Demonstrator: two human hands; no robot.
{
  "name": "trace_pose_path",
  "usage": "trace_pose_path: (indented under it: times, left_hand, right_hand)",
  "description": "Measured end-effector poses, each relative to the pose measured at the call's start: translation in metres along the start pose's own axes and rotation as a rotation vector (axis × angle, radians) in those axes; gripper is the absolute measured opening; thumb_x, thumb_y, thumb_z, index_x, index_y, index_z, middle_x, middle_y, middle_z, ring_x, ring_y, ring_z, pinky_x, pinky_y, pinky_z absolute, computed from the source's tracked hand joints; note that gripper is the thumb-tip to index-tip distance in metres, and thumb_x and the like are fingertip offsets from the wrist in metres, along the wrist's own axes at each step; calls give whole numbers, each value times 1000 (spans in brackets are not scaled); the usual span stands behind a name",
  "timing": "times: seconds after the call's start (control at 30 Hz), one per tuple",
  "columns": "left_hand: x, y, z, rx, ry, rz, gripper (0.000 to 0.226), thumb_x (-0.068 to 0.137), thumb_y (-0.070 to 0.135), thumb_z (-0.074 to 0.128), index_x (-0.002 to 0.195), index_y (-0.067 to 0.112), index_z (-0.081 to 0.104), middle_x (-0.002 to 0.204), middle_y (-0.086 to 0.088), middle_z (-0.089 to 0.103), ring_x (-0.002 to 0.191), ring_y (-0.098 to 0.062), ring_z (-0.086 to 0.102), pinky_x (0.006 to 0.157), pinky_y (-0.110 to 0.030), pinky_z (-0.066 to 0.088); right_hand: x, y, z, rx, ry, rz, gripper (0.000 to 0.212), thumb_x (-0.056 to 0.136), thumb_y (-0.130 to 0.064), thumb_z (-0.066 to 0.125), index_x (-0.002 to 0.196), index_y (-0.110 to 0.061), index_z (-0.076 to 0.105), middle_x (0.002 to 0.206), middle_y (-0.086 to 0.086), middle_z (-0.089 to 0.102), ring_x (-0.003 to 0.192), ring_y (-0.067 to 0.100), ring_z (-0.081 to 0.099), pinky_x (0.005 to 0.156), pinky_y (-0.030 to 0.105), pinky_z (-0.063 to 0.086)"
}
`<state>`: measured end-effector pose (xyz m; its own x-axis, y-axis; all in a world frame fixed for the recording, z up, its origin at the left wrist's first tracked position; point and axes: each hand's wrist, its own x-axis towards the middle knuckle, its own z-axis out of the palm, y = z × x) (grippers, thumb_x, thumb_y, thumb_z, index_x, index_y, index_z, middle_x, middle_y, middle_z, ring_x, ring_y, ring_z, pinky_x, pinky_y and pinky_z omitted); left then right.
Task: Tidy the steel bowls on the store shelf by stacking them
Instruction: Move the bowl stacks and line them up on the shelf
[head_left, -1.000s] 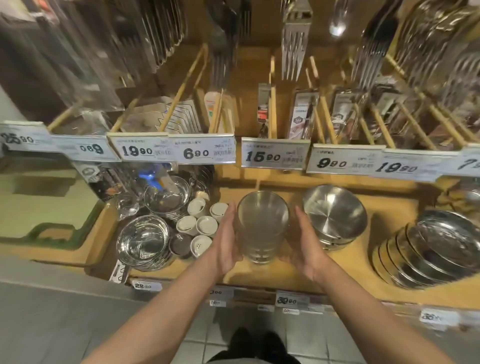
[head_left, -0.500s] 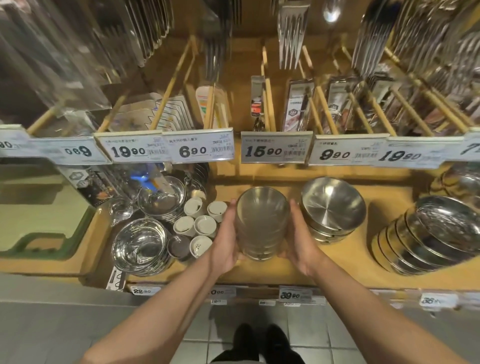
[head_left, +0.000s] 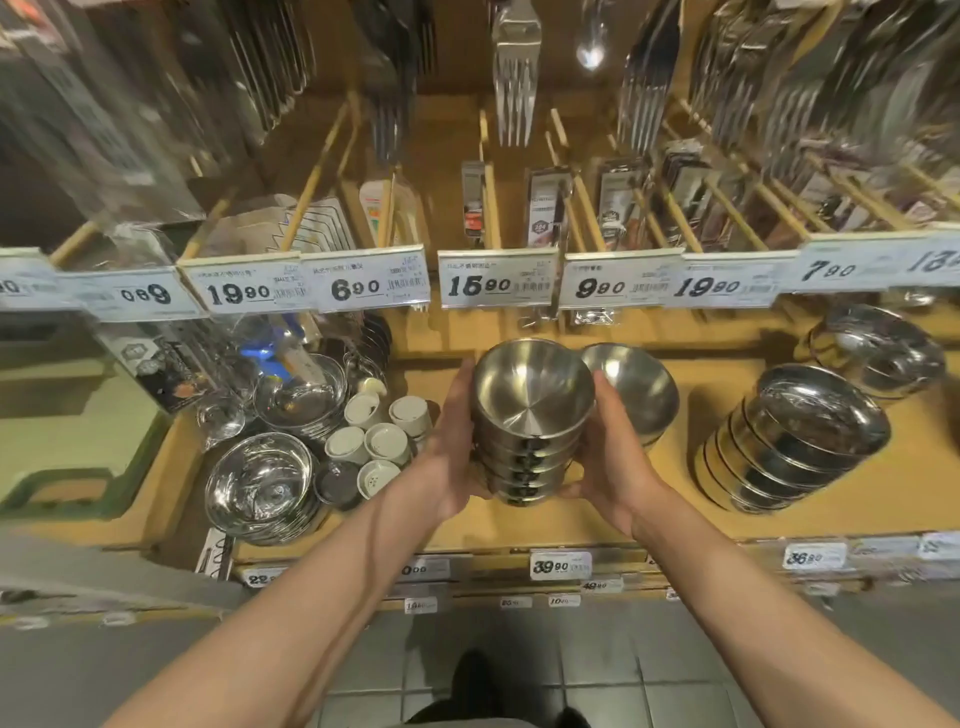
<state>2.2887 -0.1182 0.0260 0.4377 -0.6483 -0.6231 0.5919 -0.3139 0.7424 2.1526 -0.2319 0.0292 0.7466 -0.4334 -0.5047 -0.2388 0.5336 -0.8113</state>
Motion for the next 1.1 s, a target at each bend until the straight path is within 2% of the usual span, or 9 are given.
trace_pose_path:
  times: [0.13, 0.27, 0.37, 0.47, 0.7, 0.8, 0.87, 0.97, 1.1]
  left_hand:
    - [-26, 5, 26, 90, -212, 118, 72, 84, 89, 21, 101, 47, 77, 94, 18, 78, 83, -2, 74, 66, -37, 62]
    - [-52, -1, 69, 151, -262, 110, 79, 70, 99, 32, 108, 45, 75, 97, 13, 78, 84, -5, 74, 67, -40, 61]
    - [-71, -12, 106, 105, -343, 75, 71, 73, 96, 30, 88, 47, 79, 81, 14, 77, 72, -5, 74, 62, -38, 61]
    - [-85, -34, 150, 74, -347, 19, 71, 74, 95, 35, 79, 41, 81, 76, 8, 77, 68, -10, 74, 57, -38, 60]
    - [-106, -96, 264, 183, -355, 74, 62, 83, 88, 28, 78, 52, 78, 73, 18, 75, 64, -2, 72, 50, -31, 59]
    - [-105, -118, 299, 267, -390, 65, 72, 75, 96, 22, 97, 52, 76, 91, 16, 78, 81, -6, 75, 65, -41, 62]
    - [-101, -128, 320, 249, -406, 57, 76, 79, 92, 24, 107, 44, 76, 102, 12, 78, 90, -7, 75, 67, -36, 62]
    - [-94, -136, 351, 240, -414, 42, 68, 88, 83, 24, 82, 46, 80, 78, 14, 77, 66, 0, 72, 47, -24, 57]
    - [-59, -135, 384, 267, -320, -49, 70, 73, 93, 36, 77, 40, 80, 73, 3, 78, 66, -18, 75, 49, -42, 59]
  right_hand:
    - [-32, -16, -13, 25, 33, -33, 75, 74, -93, 40, 130, -47, 63, 145, -3, 56, 134, 24, 48, 104, 72, 38]
    - [-72, -23, -42, 41, 49, -80, 76, 79, -91, 34, 137, -48, 57, 150, -2, 52, 139, 26, 43, 103, 75, 37]
    - [-108, -24, -70, 33, 46, -115, 77, 71, -96, 38, 130, -52, 61, 148, -5, 53, 138, 24, 43, 101, 75, 37]
    - [-146, -18, -107, 36, 54, -114, 75, 74, -96, 34, 128, -53, 62, 146, -7, 56, 136, 22, 46, 97, 69, 44]
    - [-233, 2, -204, 47, 175, -163, 77, 73, -94, 35, 126, -47, 67, 128, -15, 69, 124, 13, 57, 78, 47, 57]
    - [-257, 9, -242, 80, 229, -141, 79, 71, -94, 37, 125, -45, 67, 133, -8, 66, 126, 19, 55, 75, 53, 57]
    - [-265, 10, -263, 92, 255, -128, 77, 72, -93, 36, 125, -47, 67, 137, -8, 62, 126, 20, 53, 74, 56, 56]
    - [-267, 10, -291, 121, 282, -120, 77, 76, -93, 35, 127, -44, 66, 140, -5, 60, 129, 24, 52, 90, 67, 51]
    - [-253, 1, -329, 146, 303, -119, 86, 73, -94, 37, 135, -40, 61, 145, 0, 55, 134, 27, 48, 93, 74, 45]
